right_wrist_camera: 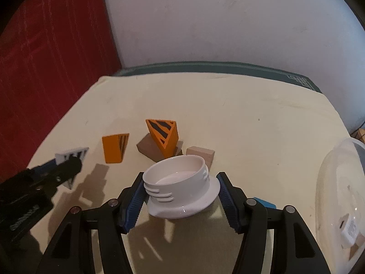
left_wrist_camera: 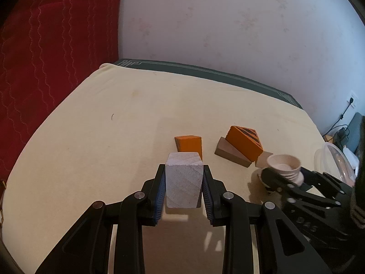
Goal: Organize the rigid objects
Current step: 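Grasp the white cup with saucer with the right gripper and lift it, then carry the cup into the clear bowl and release it with the right gripper, then lower the white block into the clear bowl and open the left gripper, then move the left gripper back to the blocks and approach the striped triangle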
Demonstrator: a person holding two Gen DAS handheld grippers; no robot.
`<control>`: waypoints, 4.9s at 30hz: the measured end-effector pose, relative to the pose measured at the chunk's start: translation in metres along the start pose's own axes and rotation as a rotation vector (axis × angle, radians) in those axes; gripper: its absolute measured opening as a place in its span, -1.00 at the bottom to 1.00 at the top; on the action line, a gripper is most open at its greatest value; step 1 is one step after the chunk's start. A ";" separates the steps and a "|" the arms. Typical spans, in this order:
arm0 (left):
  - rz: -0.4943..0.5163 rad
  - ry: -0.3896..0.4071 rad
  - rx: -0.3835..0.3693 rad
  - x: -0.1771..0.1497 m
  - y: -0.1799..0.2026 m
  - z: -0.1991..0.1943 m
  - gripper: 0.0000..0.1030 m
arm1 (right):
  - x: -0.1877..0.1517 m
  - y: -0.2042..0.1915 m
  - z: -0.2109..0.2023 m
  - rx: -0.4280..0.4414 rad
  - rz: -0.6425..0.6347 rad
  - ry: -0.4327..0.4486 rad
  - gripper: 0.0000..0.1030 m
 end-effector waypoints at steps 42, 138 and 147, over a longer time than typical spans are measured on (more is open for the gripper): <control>0.048 -0.002 0.014 -0.010 0.026 0.000 -0.41 | -0.022 0.194 -0.100 -0.291 0.482 0.207 0.25; 0.383 -0.095 -0.364 -0.020 0.306 0.015 0.06 | -0.058 0.275 -0.157 -0.411 0.728 0.374 0.71; 0.376 -0.071 -0.301 -0.023 0.283 0.013 0.19 | -0.058 0.273 -0.156 -0.416 0.715 0.370 0.71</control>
Point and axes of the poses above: each gripper's, at about its wrist camera, not at the fingertips, and z roughly the way its jaws point, y to its right, x to its top, the point moved 10 cm from there along z, roughly the way its jaws point, and after that the axes turned 1 degree about z, right-handed, at the moved point
